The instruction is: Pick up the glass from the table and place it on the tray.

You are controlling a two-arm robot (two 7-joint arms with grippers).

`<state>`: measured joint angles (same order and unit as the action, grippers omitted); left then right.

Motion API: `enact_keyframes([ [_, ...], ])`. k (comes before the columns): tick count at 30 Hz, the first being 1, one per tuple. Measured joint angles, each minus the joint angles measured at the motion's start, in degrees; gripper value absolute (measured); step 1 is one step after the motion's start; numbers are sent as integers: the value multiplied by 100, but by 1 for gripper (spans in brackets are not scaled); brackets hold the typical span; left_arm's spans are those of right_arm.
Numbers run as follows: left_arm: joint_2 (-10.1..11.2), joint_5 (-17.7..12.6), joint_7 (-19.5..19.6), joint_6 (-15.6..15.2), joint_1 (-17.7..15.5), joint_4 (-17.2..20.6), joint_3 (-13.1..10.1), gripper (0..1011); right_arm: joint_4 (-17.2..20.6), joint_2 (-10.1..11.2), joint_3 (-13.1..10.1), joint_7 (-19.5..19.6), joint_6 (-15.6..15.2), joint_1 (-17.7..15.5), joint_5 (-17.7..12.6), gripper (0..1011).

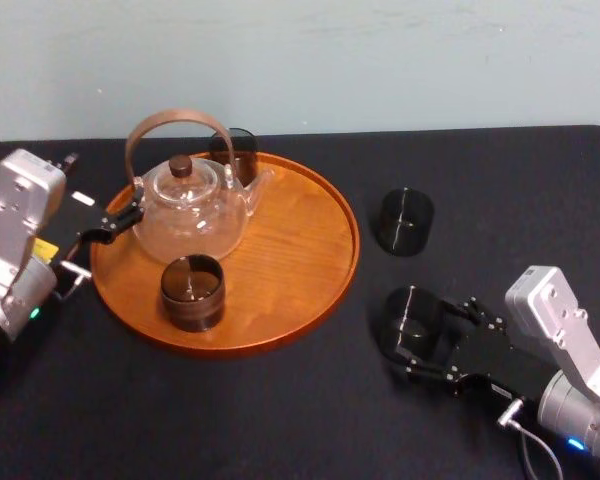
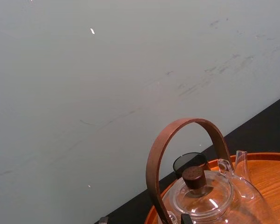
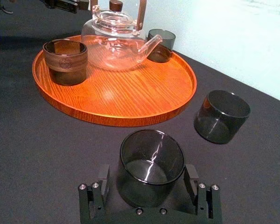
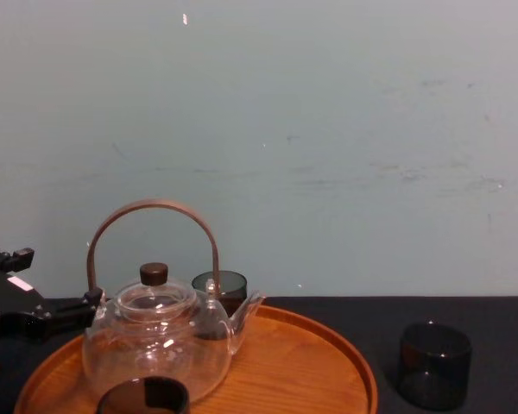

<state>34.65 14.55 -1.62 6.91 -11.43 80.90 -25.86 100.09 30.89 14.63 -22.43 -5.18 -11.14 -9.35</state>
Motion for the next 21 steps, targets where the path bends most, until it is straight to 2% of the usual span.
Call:
enact_keyframes([
  [7,0,0,0,0,0,0,0,1010,-114,-40,42,-28,4,38,-35,1009],
  [21,0,0,0,0,0,0,0,1009,-528,-147,164,-64,9,319,-43,1009],
])
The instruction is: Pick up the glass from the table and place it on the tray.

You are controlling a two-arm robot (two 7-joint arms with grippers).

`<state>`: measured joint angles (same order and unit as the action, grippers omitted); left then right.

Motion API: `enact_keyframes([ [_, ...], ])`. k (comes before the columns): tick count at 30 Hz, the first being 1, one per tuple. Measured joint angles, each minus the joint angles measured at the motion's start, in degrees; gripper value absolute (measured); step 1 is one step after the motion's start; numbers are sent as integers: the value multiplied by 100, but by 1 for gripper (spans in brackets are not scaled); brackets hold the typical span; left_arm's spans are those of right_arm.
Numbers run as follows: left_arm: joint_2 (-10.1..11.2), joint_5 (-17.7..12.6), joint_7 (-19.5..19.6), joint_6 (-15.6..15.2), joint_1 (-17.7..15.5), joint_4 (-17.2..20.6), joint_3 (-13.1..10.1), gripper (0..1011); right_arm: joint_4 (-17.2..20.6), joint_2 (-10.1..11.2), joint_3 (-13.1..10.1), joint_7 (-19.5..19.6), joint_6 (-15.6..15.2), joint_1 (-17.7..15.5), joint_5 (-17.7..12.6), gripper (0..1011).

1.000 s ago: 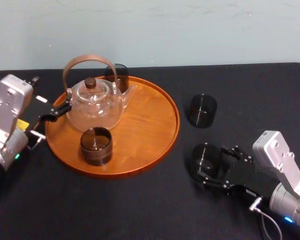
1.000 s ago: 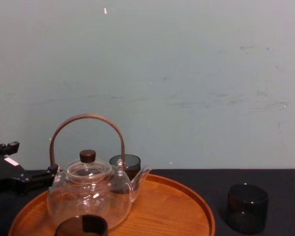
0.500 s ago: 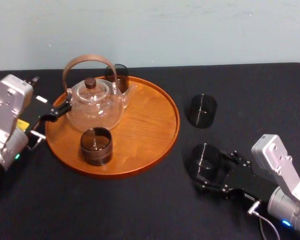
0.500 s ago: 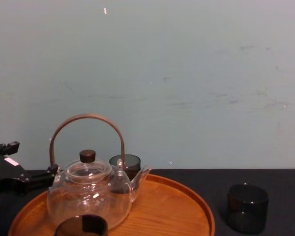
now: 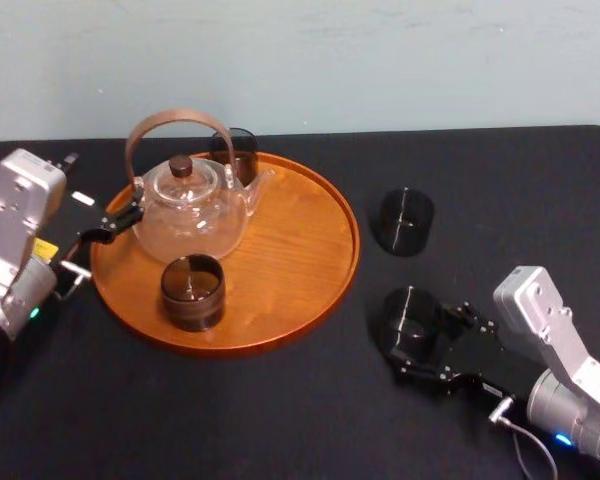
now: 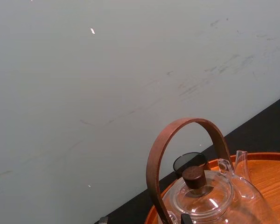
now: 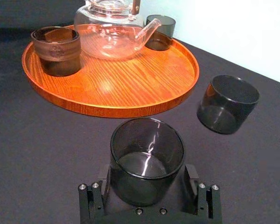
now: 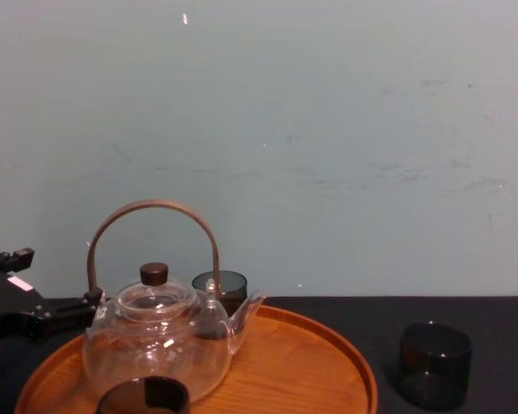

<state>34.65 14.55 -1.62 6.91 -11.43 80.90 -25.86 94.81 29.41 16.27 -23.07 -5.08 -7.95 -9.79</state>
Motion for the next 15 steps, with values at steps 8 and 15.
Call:
enact_keyframes([
  [8,0,0,0,0,0,0,0,1009,-63,-22,33,0,33,137,16,1009],
  [15,0,0,0,0,0,0,0,1010,-81,-51,64,-14,45,219,16,1009],
])
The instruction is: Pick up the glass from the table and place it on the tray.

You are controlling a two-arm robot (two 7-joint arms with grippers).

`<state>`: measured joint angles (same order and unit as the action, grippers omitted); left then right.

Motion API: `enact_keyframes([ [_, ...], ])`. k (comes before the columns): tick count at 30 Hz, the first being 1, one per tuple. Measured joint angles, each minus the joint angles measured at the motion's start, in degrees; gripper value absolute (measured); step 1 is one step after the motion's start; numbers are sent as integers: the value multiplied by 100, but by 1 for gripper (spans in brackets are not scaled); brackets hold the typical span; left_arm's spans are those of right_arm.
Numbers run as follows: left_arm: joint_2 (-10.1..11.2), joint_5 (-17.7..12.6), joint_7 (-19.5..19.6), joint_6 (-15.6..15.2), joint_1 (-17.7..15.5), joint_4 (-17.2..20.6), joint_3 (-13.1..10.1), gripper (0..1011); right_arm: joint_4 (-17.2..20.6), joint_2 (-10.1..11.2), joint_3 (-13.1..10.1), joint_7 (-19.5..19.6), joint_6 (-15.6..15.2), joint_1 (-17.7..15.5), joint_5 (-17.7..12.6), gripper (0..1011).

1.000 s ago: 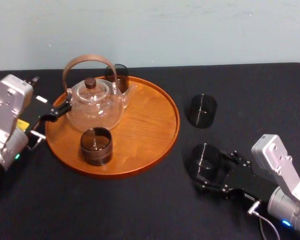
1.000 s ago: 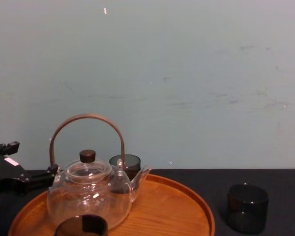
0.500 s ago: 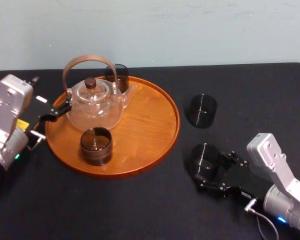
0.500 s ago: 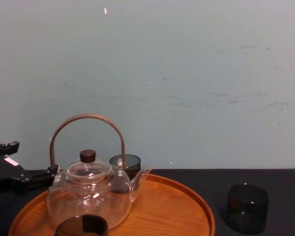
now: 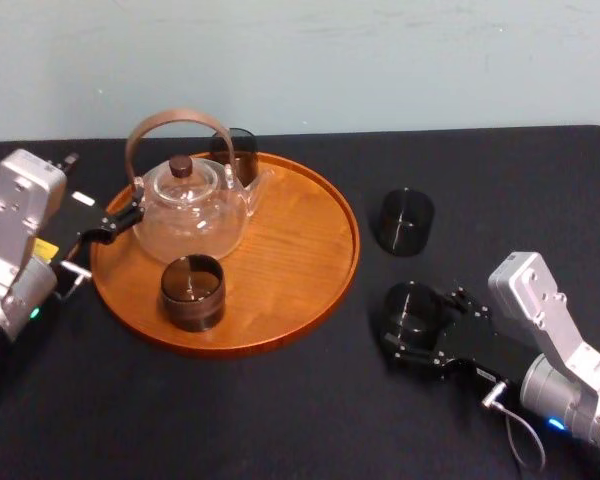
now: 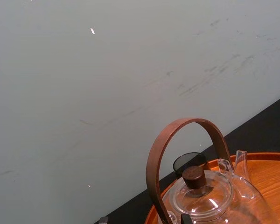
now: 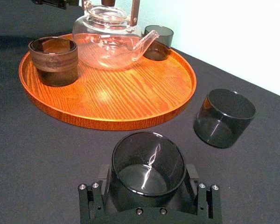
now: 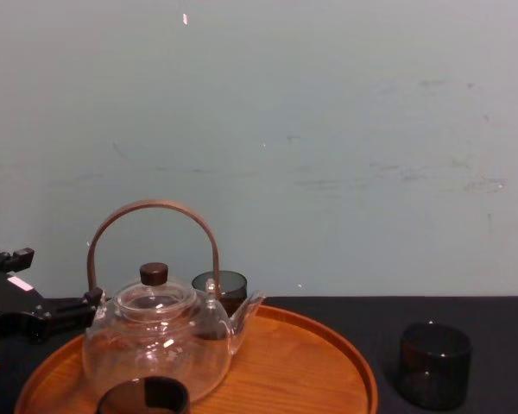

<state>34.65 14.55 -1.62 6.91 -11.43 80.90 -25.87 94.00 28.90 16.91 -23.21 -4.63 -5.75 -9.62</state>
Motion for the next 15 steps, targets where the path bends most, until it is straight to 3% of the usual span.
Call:
enact_keyframes([
  [15,0,0,0,0,0,0,0,1010,-341,-159,109,-58,19,284,-80,1009],
])
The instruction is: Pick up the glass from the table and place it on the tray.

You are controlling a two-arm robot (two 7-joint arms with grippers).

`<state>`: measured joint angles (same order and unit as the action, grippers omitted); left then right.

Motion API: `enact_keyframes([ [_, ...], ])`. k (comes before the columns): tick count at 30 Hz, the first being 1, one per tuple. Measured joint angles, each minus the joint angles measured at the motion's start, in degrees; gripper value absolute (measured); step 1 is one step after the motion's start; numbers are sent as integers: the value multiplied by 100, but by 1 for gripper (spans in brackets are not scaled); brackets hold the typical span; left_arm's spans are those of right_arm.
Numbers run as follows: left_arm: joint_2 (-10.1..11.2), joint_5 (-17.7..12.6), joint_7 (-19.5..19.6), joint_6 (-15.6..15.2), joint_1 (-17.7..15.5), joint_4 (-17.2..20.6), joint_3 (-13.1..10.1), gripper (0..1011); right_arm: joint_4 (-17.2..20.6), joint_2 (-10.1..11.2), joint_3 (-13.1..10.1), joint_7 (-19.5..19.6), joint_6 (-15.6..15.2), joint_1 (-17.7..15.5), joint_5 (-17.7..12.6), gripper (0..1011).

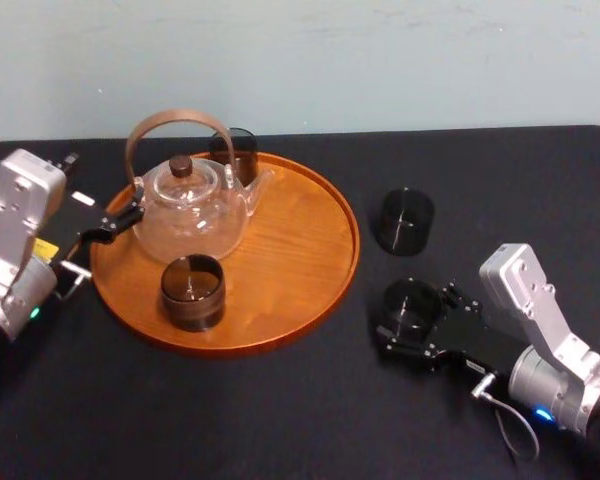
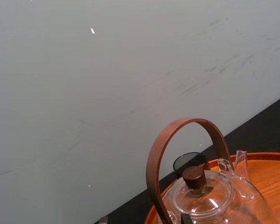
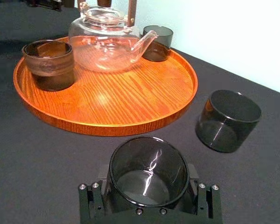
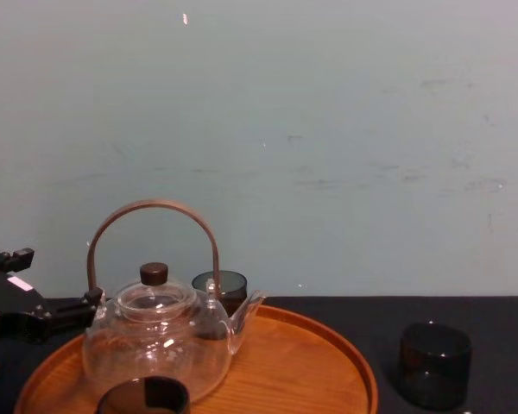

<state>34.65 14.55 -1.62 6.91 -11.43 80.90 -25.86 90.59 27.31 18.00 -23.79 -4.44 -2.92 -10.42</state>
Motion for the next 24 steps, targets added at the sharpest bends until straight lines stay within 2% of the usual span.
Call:
enact_keyframes([
  [7,0,1,0,0,0,0,0,1010,5,5,1,4,-6,-3,-4,1009],
  [12,0,0,0,0,0,0,0,1010,22,15,-1,4,-5,-12,-1,918],
  [21,0,0,0,0,0,0,0,1010,37,23,-5,4,-6,-18,10,915],
  [24,0,0,0,0,0,0,0,1009,37,41,-26,-48,32,-17,-70,915],
])
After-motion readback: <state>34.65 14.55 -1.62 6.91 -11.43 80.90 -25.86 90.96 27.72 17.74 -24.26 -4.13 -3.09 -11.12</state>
